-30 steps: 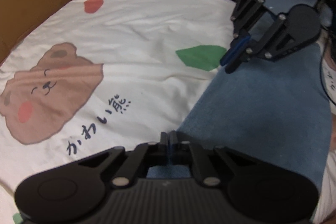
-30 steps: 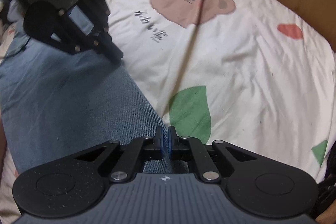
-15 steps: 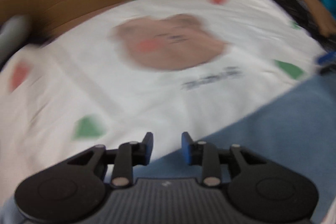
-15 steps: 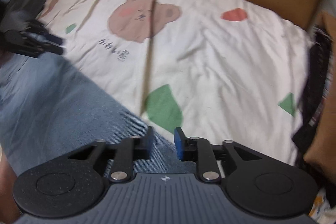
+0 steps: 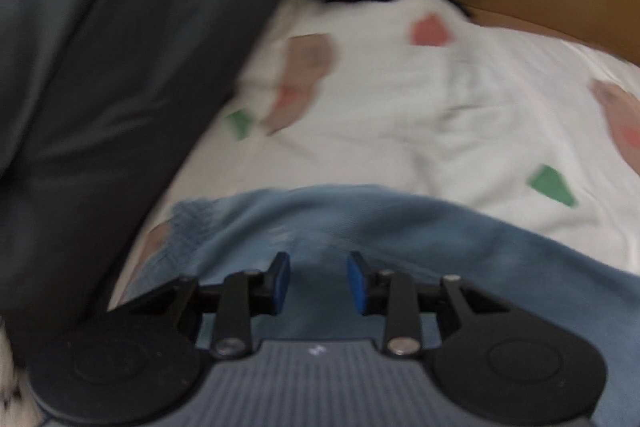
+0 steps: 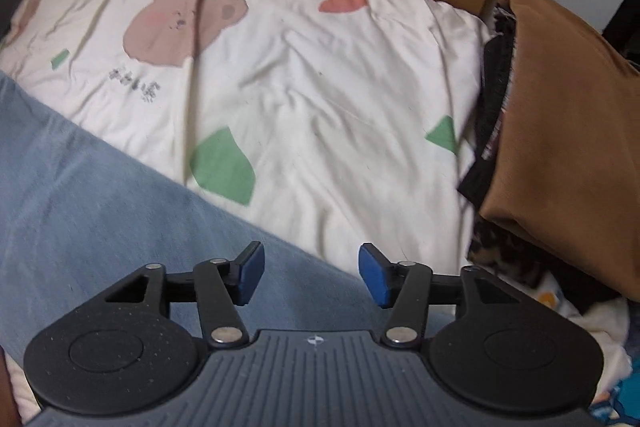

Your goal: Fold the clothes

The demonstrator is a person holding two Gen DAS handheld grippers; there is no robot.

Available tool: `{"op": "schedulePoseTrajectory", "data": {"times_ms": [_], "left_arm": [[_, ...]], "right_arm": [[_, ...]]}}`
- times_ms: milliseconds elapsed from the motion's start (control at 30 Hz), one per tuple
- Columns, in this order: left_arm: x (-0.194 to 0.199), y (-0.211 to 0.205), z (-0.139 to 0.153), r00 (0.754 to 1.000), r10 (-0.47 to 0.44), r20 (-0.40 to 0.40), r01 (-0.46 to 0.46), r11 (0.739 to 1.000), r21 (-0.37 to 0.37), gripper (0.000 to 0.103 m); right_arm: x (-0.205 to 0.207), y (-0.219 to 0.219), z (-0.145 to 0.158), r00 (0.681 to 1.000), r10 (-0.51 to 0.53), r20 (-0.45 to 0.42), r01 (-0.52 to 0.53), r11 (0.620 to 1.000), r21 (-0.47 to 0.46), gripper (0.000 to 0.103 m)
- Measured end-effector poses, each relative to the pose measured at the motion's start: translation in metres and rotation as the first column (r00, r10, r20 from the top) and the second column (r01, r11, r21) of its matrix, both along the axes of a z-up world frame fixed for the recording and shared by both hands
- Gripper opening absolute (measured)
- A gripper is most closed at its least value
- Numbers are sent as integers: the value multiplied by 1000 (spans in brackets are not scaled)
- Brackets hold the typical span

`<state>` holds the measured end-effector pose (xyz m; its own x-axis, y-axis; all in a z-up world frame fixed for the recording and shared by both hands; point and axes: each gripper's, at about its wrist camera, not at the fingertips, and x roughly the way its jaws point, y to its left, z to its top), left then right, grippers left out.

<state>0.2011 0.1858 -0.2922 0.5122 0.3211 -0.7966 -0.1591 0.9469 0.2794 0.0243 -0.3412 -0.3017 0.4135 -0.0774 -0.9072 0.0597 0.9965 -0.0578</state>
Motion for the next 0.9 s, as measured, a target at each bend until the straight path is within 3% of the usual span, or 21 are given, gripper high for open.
{"op": "schedulePoseTrajectory", "data": {"times_ms": [200,333,400,533,767,900], "left_arm": [[-3,28,-6,995,102,16,-102,995,-17,37],[2,53,-14,980,194,38,-188,975,-115,38],[8,59,-21,976,216,38,-210,969,-129,38],[20,62,-39,970,240,25,-234,961,-151,41],[40,59,-56,974,226,-17,-226,967,-115,50],[50,59,-52,973,216,-78,-223,969,-103,50]], "right_arm": [[-10,-4,3,997,-60,-41,58,998,-31,64],[-16,-13,1,988,-135,-80,130,990,-60,64],[-18,-23,1,974,-203,-103,198,979,-55,65],[-29,-42,1,943,-314,-112,315,949,-7,69],[-48,-57,-9,908,-406,-106,399,913,-79,75],[-53,-58,-20,908,-405,-105,392,912,-123,76]]}}
